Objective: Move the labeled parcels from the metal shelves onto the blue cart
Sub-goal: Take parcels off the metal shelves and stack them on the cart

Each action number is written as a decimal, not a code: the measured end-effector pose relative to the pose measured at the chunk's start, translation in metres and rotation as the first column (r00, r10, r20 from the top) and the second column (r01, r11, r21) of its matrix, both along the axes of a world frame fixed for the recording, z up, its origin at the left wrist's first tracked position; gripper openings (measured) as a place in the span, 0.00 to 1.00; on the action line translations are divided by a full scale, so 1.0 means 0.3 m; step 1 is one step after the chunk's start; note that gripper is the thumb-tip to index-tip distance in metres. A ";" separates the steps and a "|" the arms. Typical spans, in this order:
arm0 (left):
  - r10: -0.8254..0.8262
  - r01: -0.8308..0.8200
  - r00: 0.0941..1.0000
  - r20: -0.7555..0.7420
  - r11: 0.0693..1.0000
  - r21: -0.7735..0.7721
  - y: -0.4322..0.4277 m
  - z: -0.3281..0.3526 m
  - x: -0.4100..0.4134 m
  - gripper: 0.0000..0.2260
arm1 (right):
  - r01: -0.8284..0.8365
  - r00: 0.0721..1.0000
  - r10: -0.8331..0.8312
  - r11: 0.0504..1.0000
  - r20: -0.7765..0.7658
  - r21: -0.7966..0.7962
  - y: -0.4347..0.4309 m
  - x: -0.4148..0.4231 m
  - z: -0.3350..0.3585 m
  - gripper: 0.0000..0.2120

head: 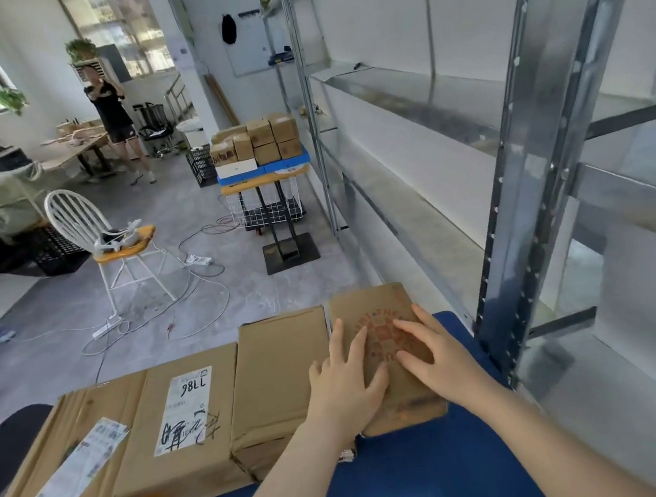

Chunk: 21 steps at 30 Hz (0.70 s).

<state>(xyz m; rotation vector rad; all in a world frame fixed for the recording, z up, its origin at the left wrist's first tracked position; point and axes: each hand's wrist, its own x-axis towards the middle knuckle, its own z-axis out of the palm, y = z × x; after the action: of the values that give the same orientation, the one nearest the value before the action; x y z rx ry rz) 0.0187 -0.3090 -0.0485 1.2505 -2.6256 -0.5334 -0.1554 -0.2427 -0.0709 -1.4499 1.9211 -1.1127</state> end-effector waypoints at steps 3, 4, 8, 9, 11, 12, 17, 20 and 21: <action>-0.018 0.022 0.999 0.036 0.995 -0.093 -0.015 -0.045 0.022 0.27 | -0.003 1.000 0.003 1.000 0.015 -0.013 -0.038 0.002 -0.063 0.24; -0.030 0.034 0.999 0.035 0.993 -0.110 -0.014 -0.059 0.028 0.27 | -0.007 1.000 0.008 1.000 0.010 -0.008 -0.045 0.001 -0.082 0.24; -0.068 0.083 0.992 0.109 0.986 -0.146 -0.010 -0.099 0.043 0.28 | -0.045 0.999 0.045 0.998 -0.003 0.035 -0.054 0.000 -0.154 0.23; -0.076 0.096 0.989 0.130 0.983 -0.156 -0.010 -0.102 0.042 0.29 | -0.050 0.999 0.050 0.998 0.002 0.038 -0.056 0.001 -0.167 0.23; -0.080 0.108 0.983 0.166 0.980 -0.165 -0.010 -0.106 0.036 0.29 | -0.053 0.999 0.053 0.998 0.004 0.034 -0.063 0.002 -0.182 0.23; -0.077 0.110 0.978 0.192 0.980 -0.167 -0.009 -0.110 0.034 0.29 | -0.053 0.999 0.053 0.998 -0.002 0.034 -0.068 0.002 -0.186 0.23; -0.033 0.082 0.961 0.275 0.982 -0.170 -0.015 -0.107 0.029 0.25 | -0.061 0.996 0.063 0.997 -0.055 0.037 -0.064 0.004 -0.187 0.25; -0.008 0.049 0.962 0.272 0.989 -0.143 -0.002 -0.081 0.024 0.24 | 0.004 0.998 0.000 0.999 -0.069 0.048 0.016 0.004 -0.155 0.25; -0.007 0.041 0.967 0.256 0.991 -0.128 0.007 -0.064 0.019 0.24 | 0.040 0.997 -0.036 0.998 -0.071 0.052 0.063 0.001 -0.138 0.25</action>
<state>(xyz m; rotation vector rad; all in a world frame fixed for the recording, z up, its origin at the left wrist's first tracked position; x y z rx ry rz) 0.0243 -0.3069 -0.0678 1.3259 -2.8329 -0.2072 -0.1553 -0.2236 -0.1123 -1.4474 2.0188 -1.0322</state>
